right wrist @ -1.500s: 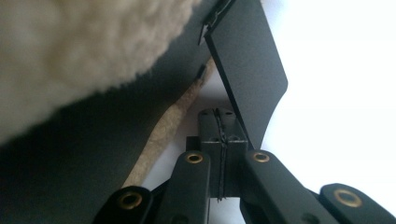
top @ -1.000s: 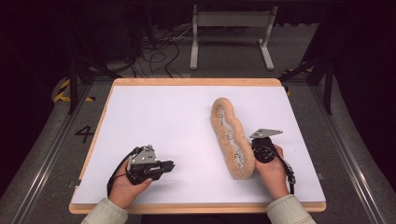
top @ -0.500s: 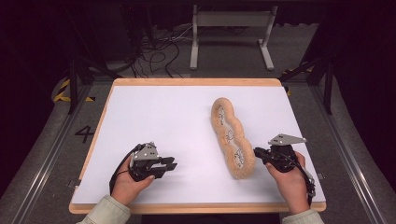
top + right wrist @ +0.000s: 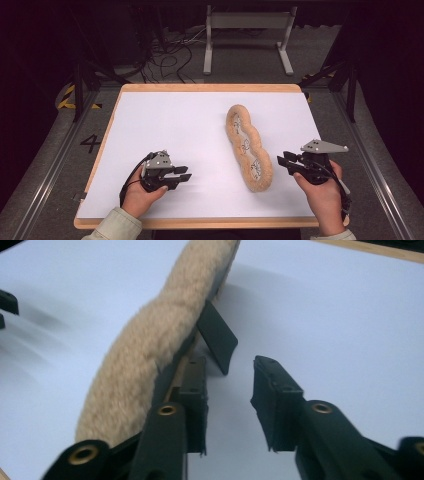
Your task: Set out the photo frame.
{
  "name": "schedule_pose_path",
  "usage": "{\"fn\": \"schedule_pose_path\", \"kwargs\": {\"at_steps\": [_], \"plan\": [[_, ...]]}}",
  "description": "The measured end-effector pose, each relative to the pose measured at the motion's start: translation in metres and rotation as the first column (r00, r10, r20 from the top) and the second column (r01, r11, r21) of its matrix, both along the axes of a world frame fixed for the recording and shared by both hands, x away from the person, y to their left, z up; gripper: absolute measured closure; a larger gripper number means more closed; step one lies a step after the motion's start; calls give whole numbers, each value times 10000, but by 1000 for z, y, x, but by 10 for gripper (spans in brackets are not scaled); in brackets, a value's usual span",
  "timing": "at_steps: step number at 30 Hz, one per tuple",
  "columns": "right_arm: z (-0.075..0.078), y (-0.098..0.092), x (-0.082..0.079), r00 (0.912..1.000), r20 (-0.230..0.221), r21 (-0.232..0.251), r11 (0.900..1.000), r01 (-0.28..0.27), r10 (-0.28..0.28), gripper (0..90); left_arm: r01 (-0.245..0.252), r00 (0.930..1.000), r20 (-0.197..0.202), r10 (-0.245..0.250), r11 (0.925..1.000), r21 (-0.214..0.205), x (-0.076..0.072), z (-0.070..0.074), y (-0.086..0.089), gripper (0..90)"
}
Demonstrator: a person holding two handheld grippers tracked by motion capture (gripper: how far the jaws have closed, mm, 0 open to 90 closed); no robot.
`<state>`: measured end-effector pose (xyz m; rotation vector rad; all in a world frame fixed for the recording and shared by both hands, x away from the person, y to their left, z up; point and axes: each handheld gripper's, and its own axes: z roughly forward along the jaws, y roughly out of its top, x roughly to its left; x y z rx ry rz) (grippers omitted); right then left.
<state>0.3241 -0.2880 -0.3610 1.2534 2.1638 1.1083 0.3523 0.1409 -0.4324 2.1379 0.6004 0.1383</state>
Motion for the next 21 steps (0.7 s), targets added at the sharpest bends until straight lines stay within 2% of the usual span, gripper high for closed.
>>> {"fn": "schedule_pose_path", "kwargs": {"at_steps": [2, 7, 8, 15, 21], "plan": [[8, 6, 7, 10000, 5, 1, 10000, 15, -15, 575, -38, 10000, 31, 38, 10000, 12, 0, 0, 0, 682], [19, 16, 21, 9999, -85, 105, 9998, -144, 145, 507, -65, 10000, 44, 65, 10000, 22, 0, 0, 1, 681], [20, 20, 26, 9996, -236, 137, 9998, -144, 147, 484, -51, 10000, 49, 51, 10000, 53, 0, 0, 2, 681], [15, 38, 57, 9920, -1212, 319, 9990, -310, 346, 378, -116, 9999, -8, 116, 9999, -23, 1, -1, 5, 677], [11, 51, 75, 9857, -1665, 177, 9996, -242, 268, 346, -127, 9999, 5, 127, 9999, 26, 0, -1, 5, 673]]}}
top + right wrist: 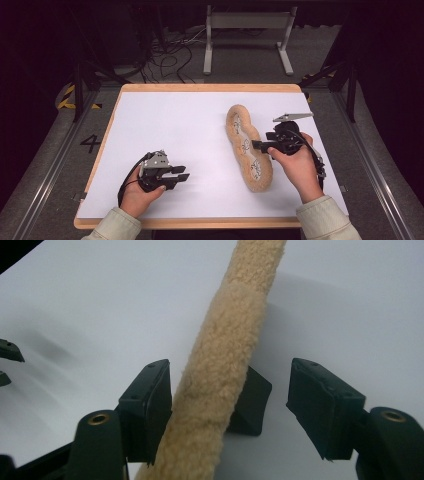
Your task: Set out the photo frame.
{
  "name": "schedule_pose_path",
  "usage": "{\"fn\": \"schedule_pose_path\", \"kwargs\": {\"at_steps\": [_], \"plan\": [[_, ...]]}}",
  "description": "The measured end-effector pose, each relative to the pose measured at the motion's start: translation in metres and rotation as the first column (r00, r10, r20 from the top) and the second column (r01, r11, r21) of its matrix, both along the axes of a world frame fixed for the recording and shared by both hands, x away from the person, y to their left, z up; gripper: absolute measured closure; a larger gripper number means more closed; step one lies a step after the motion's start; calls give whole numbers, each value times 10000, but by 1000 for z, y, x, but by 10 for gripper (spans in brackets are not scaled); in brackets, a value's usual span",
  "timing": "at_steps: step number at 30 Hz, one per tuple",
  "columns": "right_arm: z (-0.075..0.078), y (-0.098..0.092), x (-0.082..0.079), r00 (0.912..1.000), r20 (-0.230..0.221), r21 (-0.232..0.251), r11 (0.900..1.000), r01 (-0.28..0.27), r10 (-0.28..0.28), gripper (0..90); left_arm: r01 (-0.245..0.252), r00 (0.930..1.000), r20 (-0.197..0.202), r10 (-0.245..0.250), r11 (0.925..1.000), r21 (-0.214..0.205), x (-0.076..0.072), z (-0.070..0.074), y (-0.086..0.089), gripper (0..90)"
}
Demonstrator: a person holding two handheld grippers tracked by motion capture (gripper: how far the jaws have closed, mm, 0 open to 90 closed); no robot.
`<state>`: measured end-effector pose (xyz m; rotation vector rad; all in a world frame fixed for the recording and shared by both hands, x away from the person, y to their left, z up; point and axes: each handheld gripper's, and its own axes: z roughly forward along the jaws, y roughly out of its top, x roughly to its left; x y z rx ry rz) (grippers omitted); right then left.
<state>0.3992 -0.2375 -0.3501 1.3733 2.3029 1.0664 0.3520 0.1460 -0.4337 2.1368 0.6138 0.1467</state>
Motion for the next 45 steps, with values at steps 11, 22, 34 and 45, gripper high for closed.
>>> {"fn": "schedule_pose_path", "kwargs": {"at_steps": [11, 22, 34, 45], "plan": [[-12, 19, 22, 9972, -720, 290, 9993, 238, -216, 468, 12, 9996, -292, -8, 9999, 137, -1, -4, 4, 667], [-13, 31, 30, 9860, -1471, -279, 9967, 759, -792, 620, 142, 9987, -497, -129, 9995, 269, -2, -5, 4, 657], [-13, 33, 28, 9740, -1729, -20, 9889, 1486, -1467, 646, 216, 9990, -388, -207, 9995, 229, -1, -5, 3, 657], [-8, 42, 30, 9593, -2113, -349, 9823, 1843, -1875, 661, 201, 9991, -385, -193, 9996, 216, -2, -5, 4, 657]]}}
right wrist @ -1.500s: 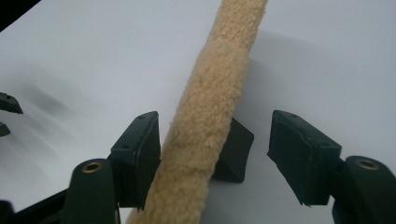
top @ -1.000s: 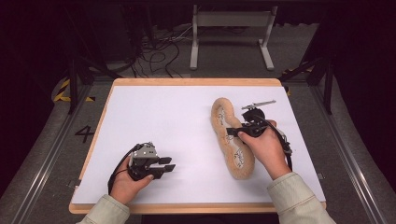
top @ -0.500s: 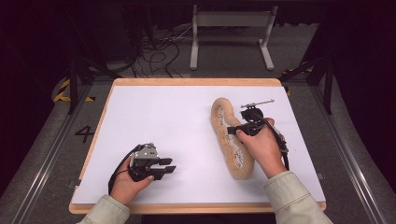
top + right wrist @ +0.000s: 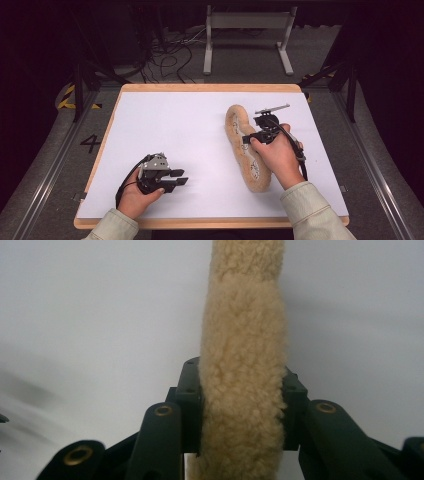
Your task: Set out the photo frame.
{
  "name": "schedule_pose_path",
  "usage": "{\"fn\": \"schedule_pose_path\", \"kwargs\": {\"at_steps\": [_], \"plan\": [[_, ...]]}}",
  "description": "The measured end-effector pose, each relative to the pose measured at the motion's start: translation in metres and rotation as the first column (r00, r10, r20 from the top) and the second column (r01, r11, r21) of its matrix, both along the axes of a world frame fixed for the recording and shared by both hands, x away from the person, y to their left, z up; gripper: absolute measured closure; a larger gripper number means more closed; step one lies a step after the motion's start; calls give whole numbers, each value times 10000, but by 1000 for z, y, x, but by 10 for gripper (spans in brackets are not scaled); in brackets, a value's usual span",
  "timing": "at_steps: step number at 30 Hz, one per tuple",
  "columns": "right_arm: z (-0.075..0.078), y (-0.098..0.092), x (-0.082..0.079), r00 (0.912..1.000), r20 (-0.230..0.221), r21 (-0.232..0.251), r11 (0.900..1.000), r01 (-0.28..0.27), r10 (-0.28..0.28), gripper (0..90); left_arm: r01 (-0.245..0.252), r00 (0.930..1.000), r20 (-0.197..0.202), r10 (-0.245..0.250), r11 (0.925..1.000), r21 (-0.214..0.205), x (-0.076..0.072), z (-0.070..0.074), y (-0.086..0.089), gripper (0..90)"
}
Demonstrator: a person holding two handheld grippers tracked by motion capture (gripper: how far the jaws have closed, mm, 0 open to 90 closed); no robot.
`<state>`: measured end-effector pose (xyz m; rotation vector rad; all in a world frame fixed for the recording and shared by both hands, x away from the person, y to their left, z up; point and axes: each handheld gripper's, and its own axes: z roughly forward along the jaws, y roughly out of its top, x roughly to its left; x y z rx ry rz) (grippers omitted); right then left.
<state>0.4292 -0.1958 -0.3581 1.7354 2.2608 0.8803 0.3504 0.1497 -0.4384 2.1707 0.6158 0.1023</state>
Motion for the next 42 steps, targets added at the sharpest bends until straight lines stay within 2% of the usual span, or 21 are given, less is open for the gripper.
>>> {"fn": "schedule_pose_path", "kwargs": {"at_steps": [10, 11, 12, 15, 18, 24, 26, 30, 33, 35, 36, 38, 41, 42], "plan": [[3, -7, 2, 9999, 110, 370, 9993, -69, 65, 673, 1, 10000, -46, -1, 10000, 22, 0, 0, 1, 658], [3, -8, 1, 9998, 131, 371, 9992, -173, 168, 674, -13, 9999, -128, 13, 10000, 22, 0, 0, 1, 657], [4, -8, 0, 9997, 93, 408, 9989, -237, 233, 674, 19, 10000, -11, -18, 10000, 25, 1, 0, 1, 658], [8, -8, -2, 9977, 247, 336, 9974, -632, 624, 674, 2, 10000, -19, -2, 10000, 20, 1, 0, 1, 658], [13, -5, -6, 9927, 412, 180, 9933, -1139, 1131, 674, -7, 10000, -17, 7, 10000, 34, 0, 0, 1, 658], [22, -4, -11, 9718, 657, 88, 9737, -2275, 2265, 674, -79, 10000, -16, 79, 10000, -4, 0, 0, 3, 658], [24, -4, -12, 9614, 698, -3, 9638, -2667, 2661, 674, -97, 9999, -31, 97, 9999, -24, -1, 0, 3, 658], [27, -1, -15, 9348, 886, -338, 9390, -3423, 3439, 674, -135, 9999, -35, 135, 9999, 32, -2, 0, 5, 657], [28, 1, -17, 9097, 890, -456, 9140, -4031, 4056, 673, -185, 9998, -1, 185, 9998, 1, -2, -1, 7, 657], [28, 4, -18, 8886, 828, -459, 8925, -4488, 4511, 673, -204, 9998, 14, 204, 9998, 27, -3, -1, 8, 655], [28, 5, -18, 8820, 830, -459, 8859, -4616, 4638, 673, -243, 9997, 19, 243, 9997, 41, -4, -1, 9, 655], [28, 8, -19, 8621, 872, -431, 8665, -4974, 4992, 673, -283, 9996, -9, 283, 9996, 9, -5, -1, 11, 655], [29, 13, -19, 8261, 959, -512, 8316, -5530, 5552, 672, -372, 9993, 2, 372, 9993, 35, -7, -1, 14, 655], [29, 15, -19, 8093, 1011, -602, 8156, -5755, 5786, 672, -404, 9992, -1, 404, 9992, 30, -7, -1, 14, 655]]}}
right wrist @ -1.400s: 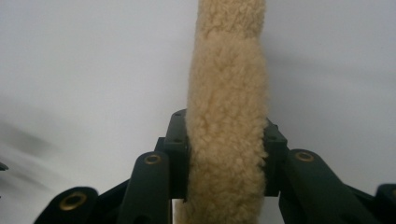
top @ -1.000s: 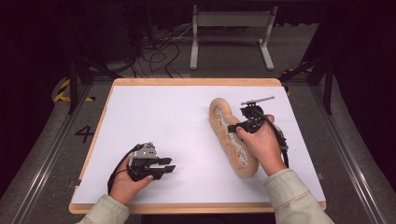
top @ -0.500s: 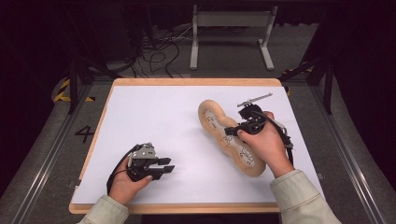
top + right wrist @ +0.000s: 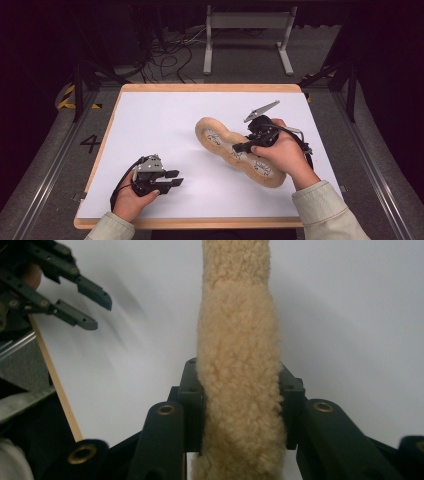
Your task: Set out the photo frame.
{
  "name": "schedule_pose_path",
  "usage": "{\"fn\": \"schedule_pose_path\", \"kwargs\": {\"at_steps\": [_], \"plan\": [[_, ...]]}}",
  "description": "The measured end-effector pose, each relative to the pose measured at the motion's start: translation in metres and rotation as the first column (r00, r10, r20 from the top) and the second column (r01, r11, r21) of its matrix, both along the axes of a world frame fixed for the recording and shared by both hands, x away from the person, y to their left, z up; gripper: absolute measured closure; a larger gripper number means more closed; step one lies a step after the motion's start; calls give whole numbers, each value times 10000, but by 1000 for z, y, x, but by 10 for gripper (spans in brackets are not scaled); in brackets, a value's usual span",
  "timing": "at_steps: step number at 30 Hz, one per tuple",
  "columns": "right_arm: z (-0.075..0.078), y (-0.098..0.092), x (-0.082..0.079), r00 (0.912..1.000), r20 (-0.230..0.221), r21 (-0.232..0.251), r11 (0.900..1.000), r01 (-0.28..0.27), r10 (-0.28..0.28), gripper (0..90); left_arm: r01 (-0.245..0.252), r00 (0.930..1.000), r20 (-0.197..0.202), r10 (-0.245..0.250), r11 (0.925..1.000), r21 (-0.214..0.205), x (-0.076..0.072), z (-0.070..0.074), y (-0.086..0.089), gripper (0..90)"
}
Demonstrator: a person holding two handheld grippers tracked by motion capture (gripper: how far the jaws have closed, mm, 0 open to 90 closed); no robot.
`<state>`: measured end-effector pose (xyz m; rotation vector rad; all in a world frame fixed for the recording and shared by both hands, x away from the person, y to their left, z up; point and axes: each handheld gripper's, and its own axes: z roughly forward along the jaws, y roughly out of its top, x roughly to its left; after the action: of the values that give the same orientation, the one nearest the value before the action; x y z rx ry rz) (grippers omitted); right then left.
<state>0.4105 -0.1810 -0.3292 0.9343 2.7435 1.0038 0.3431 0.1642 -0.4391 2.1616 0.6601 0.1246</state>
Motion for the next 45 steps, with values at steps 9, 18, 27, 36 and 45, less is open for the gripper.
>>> {"fn": "schedule_pose_path", "kwargs": {"at_steps": [9, 18, 27, 36, 45], "plan": [[-2, 14, 2, 9797, 90, -239, 9795, -1999, 2002, 670, -325, 9995, 12, 325, 9994, -76, -8, -1, 12, 666], [-12, 24, 6, 9382, -79, -348, 9376, -3460, 3459, 669, -639, 9979, -40, 639, 9979, -138, -14, -1, 21, 666], [-23, 32, 8, 8897, -209, -549, 8880, -4566, 4561, 668, -777, 9970, -34, 776, 9968, -162, -18, -1, 25, 667], [-27, 31, 13, 8549, -109, -512, 8536, -5185, 5186, 667, -729, 9973, -65, 729, 9973, -129, -18, -2, 25, 667], [-28, 30, 18, 8371, 52, -727, 8351, -5453, 5471, 662, -633, 9980, -47, 633, 9979, -108, -16, -2, 23, 667]]}}
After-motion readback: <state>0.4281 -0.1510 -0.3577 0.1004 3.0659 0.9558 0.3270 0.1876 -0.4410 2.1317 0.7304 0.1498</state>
